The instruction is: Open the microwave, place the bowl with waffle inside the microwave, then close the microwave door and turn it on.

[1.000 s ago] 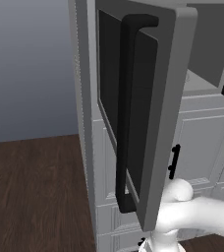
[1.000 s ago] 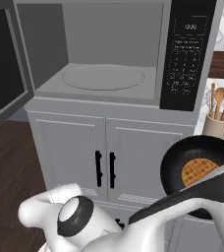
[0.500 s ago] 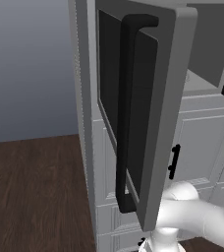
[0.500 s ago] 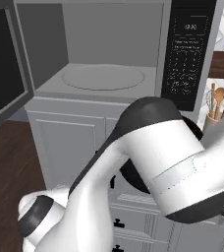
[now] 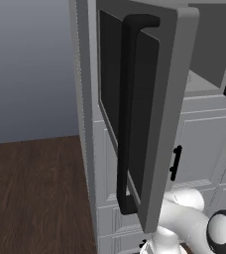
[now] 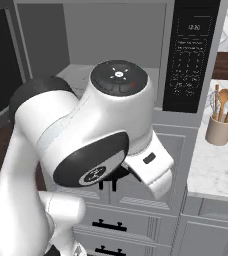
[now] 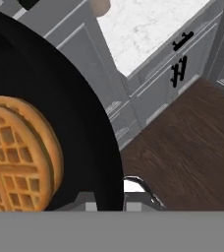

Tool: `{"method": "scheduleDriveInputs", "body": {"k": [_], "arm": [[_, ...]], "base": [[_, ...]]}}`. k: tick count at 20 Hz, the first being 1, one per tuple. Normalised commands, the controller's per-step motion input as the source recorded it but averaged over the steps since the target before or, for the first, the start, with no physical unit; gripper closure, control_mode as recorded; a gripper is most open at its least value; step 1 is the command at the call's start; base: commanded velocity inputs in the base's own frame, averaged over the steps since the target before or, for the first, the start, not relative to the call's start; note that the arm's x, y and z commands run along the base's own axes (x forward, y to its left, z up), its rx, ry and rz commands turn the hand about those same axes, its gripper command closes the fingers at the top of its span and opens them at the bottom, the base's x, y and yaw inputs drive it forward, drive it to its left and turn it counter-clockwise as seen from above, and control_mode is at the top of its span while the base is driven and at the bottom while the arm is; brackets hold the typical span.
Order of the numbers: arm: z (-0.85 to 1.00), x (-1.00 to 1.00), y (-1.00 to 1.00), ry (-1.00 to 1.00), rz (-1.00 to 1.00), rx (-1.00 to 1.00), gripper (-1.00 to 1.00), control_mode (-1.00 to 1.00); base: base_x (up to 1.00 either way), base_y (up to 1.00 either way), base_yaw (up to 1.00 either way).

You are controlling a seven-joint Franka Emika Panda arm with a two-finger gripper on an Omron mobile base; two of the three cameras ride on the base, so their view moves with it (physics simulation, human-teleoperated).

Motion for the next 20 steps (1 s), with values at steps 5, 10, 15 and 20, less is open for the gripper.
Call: {"method": "scheduleDriveInputs", "body": {"k": [5,10,15,20], "arm": [[0.12,0.03,1.00,0.00,-0.09,0.00,1.00,-1.00],[0.14,0.21,0.99,-0.02,-0.24,0.00,1.00,-1.00],[0.21,0.22,0.50,0.00,-0.12,0.06,1.00,-1.00],[0.05,0.11,0.20,0.00,0.05,0.20,1.00,-1.00]], "base": [[0.00,0.00,0.00],[0.00,0.00,0.00],[0.00,0.00,0.00],[0.00,0.00,0.00]]}}
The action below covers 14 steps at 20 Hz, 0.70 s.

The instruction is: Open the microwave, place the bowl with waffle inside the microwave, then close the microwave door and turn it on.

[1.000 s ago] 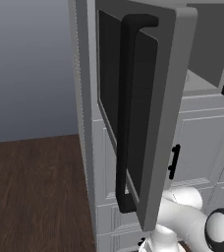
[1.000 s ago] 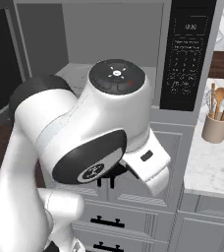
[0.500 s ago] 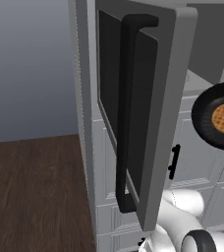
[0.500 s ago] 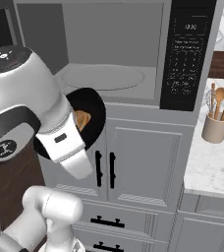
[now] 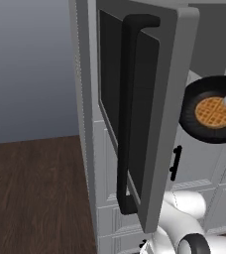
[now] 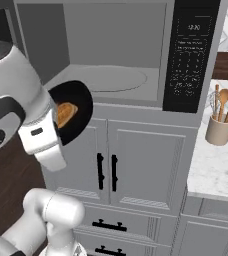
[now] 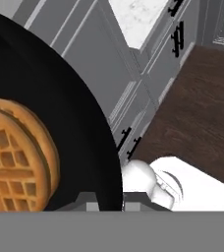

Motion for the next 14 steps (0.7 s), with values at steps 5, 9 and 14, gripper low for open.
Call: {"method": "scheduleDriveInputs", "body": {"k": [5,9,14], "arm": [[0.07,0.32,0.00,0.00,0.12,0.26,1.00,-1.00],[0.15,0.73,0.22,0.00,0.00,0.16,1.00,-1.00],[0.17,0.91,0.28,0.00,-0.05,0.08,1.00,-1.00]], "base": [[0.00,0.00,0.00],[0.00,0.00,0.00],[0.00,0.00,0.00]]}}
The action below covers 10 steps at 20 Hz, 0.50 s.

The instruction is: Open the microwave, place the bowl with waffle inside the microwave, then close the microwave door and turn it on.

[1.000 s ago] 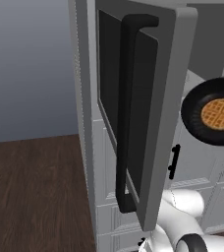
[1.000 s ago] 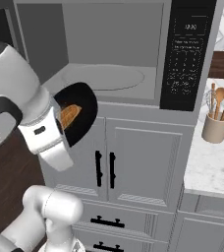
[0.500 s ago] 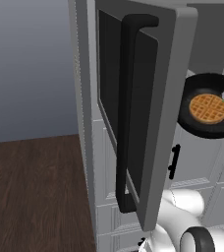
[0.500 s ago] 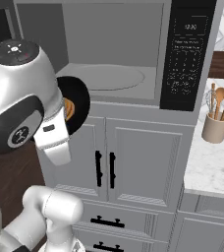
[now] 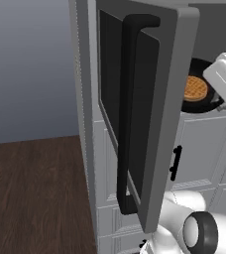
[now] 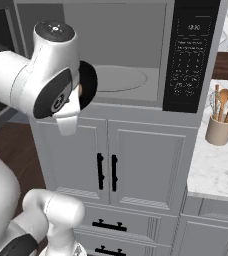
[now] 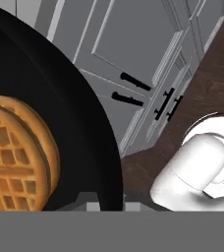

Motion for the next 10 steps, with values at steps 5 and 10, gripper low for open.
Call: {"method": "scheduleDriveInputs", "body": {"k": [5,10], "arm": [[0.00,0.95,0.27,0.00,-0.11,0.08,1.00,-1.00],[0.00,0.77,0.08,0.00,-0.12,0.11,1.00,-1.00]], "base": [[0.00,0.00,0.00],[0.00,0.00,0.00]]}}
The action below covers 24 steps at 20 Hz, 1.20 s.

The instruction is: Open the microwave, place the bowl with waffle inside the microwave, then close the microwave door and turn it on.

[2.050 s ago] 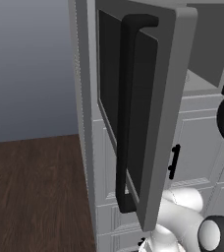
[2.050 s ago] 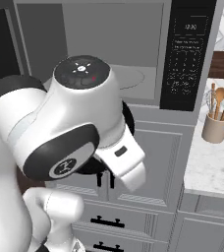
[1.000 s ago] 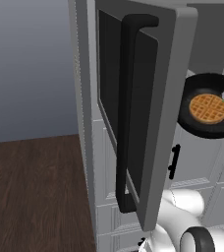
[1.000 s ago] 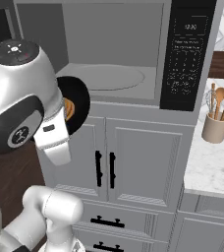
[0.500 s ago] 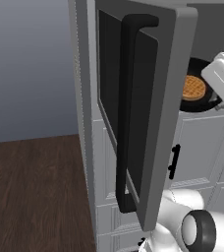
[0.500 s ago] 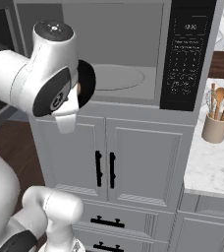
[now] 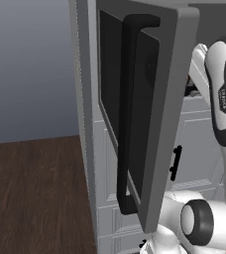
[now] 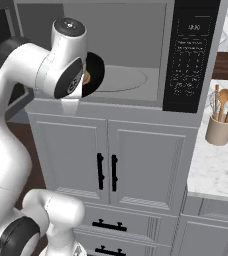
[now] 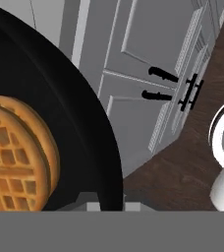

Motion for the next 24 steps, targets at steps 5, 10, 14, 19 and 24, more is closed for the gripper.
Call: {"method": "scheduleDriveInputs", "body": {"k": [5,10,14,19,24], "arm": [[0.00,0.73,0.16,0.00,-0.07,0.05,1.00,-1.00],[0.00,0.75,0.14,0.00,-0.03,0.00,1.00,-1.00],[-0.02,0.65,0.02,0.00,-0.01,0.00,1.00,-1.00],[-0.11,0.59,0.00,0.01,0.00,0.00,1.00,-1.00],[-0.29,0.40,-0.02,0.07,0.00,0.00,1.00,-1.00]], "base": [[0.00,0.00,0.00],[0.00,0.00,0.00],[0.00,0.00,0.00],[0.00,0.00,0.00],[0.00,0.00,0.00]]}}
